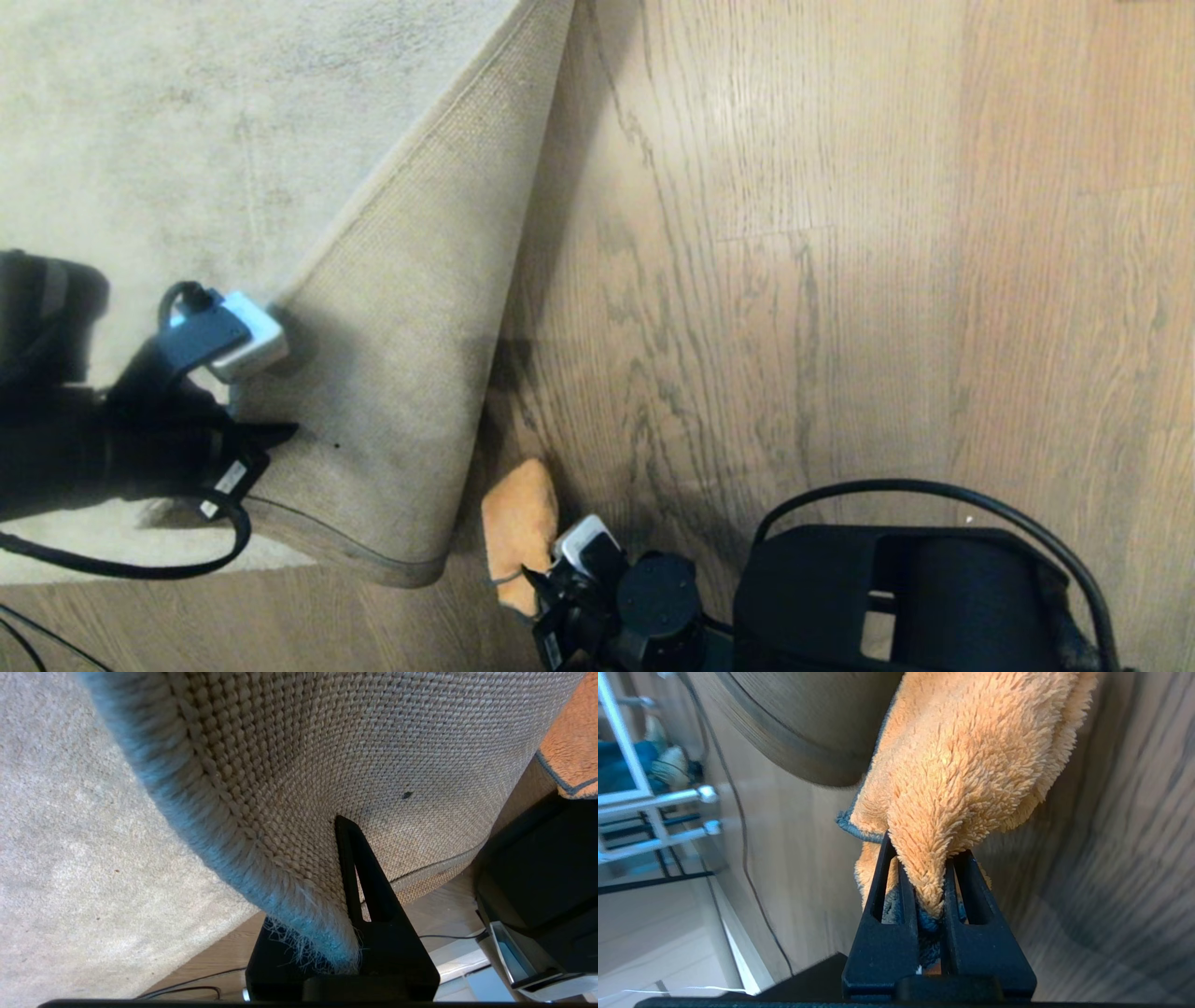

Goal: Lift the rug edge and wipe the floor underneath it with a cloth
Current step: Wipe the floor under the carpet with a rag

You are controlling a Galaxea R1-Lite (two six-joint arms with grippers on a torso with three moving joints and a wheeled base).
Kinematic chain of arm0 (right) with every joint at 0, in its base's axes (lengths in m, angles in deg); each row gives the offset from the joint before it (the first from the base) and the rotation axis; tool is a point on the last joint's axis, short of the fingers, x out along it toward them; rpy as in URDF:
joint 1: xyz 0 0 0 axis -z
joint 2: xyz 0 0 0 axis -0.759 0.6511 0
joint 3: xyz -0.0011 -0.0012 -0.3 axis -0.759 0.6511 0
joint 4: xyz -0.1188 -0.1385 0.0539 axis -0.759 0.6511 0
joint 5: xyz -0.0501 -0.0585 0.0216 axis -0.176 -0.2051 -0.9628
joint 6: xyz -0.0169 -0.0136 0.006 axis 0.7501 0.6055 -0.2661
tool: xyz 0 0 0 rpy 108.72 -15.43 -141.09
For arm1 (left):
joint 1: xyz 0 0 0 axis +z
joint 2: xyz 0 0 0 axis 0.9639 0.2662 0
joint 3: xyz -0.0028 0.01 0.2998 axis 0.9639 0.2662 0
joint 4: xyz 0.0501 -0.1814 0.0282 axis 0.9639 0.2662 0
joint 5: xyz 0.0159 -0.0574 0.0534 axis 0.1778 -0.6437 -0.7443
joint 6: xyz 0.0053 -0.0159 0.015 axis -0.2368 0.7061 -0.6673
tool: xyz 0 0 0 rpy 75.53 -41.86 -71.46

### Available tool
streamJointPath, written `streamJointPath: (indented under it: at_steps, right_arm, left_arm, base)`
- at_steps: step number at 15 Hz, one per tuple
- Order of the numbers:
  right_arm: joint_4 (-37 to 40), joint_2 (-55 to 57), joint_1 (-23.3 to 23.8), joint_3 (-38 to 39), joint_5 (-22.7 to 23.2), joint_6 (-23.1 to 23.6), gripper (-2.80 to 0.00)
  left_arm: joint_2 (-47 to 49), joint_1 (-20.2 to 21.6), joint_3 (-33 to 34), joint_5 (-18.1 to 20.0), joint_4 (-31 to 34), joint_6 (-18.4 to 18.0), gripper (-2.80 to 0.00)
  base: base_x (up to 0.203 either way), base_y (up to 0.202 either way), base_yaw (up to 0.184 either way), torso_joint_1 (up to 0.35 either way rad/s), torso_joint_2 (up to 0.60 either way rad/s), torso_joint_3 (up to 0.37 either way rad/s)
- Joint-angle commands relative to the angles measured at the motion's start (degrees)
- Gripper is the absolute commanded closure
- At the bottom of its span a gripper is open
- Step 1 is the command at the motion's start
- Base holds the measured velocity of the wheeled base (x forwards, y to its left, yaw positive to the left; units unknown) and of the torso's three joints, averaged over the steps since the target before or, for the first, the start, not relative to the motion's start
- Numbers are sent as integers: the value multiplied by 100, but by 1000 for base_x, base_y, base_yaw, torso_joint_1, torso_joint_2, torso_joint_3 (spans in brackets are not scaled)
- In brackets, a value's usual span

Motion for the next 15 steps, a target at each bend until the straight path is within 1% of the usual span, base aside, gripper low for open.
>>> streamJointPath:
  at_steps: [1, 3, 5, 7, 11, 15]
  right_arm:
    - [-218, 172, 106, -21, -21, 2, 0]
    - [-226, 142, 308, -9, -43, 2, 0]
    - [-226, -13, 614, 54, -96, 5, 0]
    - [-226, -351, 890, 371, -107, 22, 0]
    - [-226, -1440, 1431, 1675, -103, 55, 0]
    - [-226, -2848, 1959, 2955, -94, 53, 0]
  left_arm:
    - [29, -1, -8, 3, 8, -21, 0]
    - [45, 8, -17, 3, 8, -21, 0]
    - [40, 8, -17, -6, 8, -21, 0]
    - [29, -1, -25, -67, -1, -21, 0]
    - [28, -10, -26, -67, -1, -21, 0]
    - [10, -30, -26, -67, -1, -21, 0]
  base:
    - [0, 0, 0, 0, 0, 0]
    - [0, 0, 0, 0, 0, 0]
    - [0, 0, 0, 0, 0, 0]
    - [0, 0, 0, 0, 0, 0]
    - [0, 0, 0, 0, 0, 0]
    - [0, 0, 0, 0, 0, 0]
